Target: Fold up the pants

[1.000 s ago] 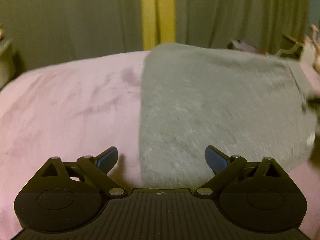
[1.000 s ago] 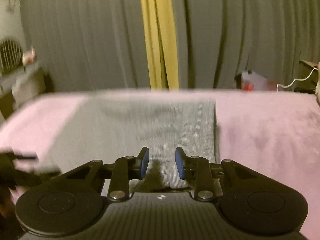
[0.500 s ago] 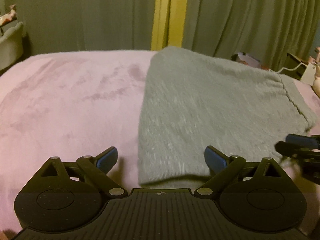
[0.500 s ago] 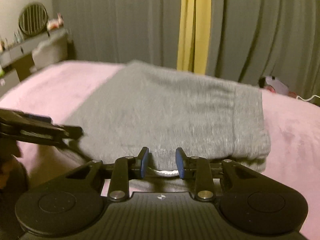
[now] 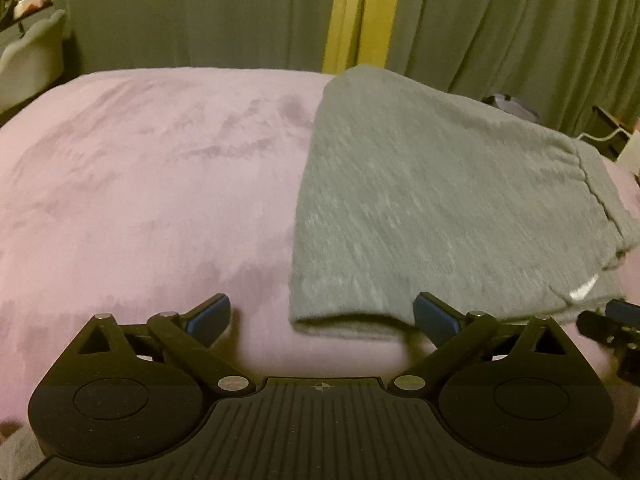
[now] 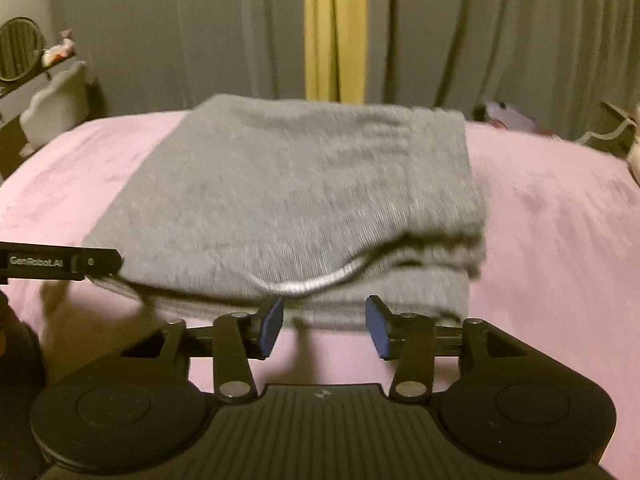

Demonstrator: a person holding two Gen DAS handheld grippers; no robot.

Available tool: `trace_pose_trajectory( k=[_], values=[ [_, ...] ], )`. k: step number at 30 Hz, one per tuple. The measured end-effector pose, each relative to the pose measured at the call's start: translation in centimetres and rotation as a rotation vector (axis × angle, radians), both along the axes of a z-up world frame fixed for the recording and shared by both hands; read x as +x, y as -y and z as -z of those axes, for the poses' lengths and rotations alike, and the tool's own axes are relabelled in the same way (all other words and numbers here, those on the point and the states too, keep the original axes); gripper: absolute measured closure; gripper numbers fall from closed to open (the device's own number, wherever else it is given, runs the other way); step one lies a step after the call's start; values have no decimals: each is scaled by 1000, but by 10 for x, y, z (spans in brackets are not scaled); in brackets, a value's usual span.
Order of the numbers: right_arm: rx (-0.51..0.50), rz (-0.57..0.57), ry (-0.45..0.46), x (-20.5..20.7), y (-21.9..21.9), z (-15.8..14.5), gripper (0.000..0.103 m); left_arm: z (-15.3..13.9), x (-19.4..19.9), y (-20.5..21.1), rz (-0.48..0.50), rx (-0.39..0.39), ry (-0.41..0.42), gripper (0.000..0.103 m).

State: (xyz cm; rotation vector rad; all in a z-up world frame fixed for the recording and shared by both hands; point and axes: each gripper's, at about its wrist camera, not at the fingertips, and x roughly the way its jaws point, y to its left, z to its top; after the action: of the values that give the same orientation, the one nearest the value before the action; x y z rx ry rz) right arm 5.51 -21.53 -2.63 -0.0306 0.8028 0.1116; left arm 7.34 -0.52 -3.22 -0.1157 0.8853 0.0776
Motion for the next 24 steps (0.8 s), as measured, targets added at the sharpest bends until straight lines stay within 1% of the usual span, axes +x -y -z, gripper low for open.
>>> trace_pose_trajectory(
  k=[2,3,4,7,12,17,21,22,24],
  values=[
    [16,18,-22,-5,-1,2,20,-2,-6,6,17,12,-9,2],
    [22,15,-30,-9,-4,3,14,-3,-9,8,25,20,-16,2],
    [15,13,-35,-10,-6,5,4,-3,-12,11,35,26,-22,2],
    [-31,-2,-36,-16,-15,5,4,-6,-22,18,68,47,-37,2],
    [-28,5,-54,-17,-20,7,4,-10,-35,28,104,96,-55,2],
    [-54,-1,-37,-15,-24,7,4,-9,-35,34,109,83,-99,2],
    [-54,11,-29,-12,-23,8,4,-5,-34,38,135,107,-82,2],
    [-54,15,-30,-11,-23,8,4,-2,-33,38,137,115,-84,2],
    [-57,23,-29,-9,-22,10,4,6,-28,36,126,108,-103,2]
  ],
)
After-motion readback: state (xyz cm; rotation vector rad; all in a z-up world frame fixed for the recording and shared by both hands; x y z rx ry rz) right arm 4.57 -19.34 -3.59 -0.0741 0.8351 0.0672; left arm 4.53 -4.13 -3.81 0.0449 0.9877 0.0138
